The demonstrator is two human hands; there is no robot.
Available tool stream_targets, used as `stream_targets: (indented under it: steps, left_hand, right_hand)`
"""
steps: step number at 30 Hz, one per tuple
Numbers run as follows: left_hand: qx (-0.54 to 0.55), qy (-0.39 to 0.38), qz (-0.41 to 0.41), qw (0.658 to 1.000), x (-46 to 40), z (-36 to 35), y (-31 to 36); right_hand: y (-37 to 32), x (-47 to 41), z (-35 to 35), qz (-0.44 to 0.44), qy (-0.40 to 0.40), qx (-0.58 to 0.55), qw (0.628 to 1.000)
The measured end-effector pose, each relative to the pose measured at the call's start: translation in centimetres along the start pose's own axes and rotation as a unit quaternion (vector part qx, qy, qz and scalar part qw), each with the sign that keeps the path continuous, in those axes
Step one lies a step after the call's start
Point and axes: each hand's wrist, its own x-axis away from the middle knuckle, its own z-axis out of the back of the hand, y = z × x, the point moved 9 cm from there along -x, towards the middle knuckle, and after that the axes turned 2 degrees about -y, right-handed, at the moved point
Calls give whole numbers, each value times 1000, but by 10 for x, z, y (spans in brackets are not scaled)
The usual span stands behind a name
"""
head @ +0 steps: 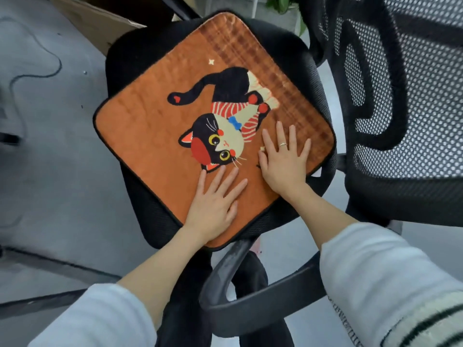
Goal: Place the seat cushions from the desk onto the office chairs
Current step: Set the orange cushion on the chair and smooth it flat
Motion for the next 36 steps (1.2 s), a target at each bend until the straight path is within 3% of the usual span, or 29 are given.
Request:
stream_targets:
  steps: [6, 11, 14, 20, 27, 29, 33, 36]
  left_hand:
    - [58, 24, 101, 993, 6, 45, -75]
    - [116, 51, 265, 956, -7, 70, -155]
    - [107, 53, 282, 952, -32, 82, -196]
    - [77, 99, 288, 949, -92, 122, -236]
    - [131, 84, 335, 929, -50, 121, -233]
    - [197, 60, 389, 898, -21, 110, -238]
    - [367, -36, 483, 794, 34, 68, -224]
    - [392, -111, 502, 763, 58, 49, -203]
  right_hand:
    - [4, -23, 59, 9, 57, -64, 996]
    - [16, -79, 76, -89, 26, -103, 990]
    - [21, -105, 75, -163, 5, -153, 975]
    - [22, -128, 97, -232, 83, -168, 954]
    - [-35, -146, 138, -120, 88, -138, 979]
    - [-71, -154, 161, -53, 106, -110, 987]
    - [-155, -165, 180, 102, 92, -91, 986]
    - [-178, -158, 158, 124, 25, -119, 985]
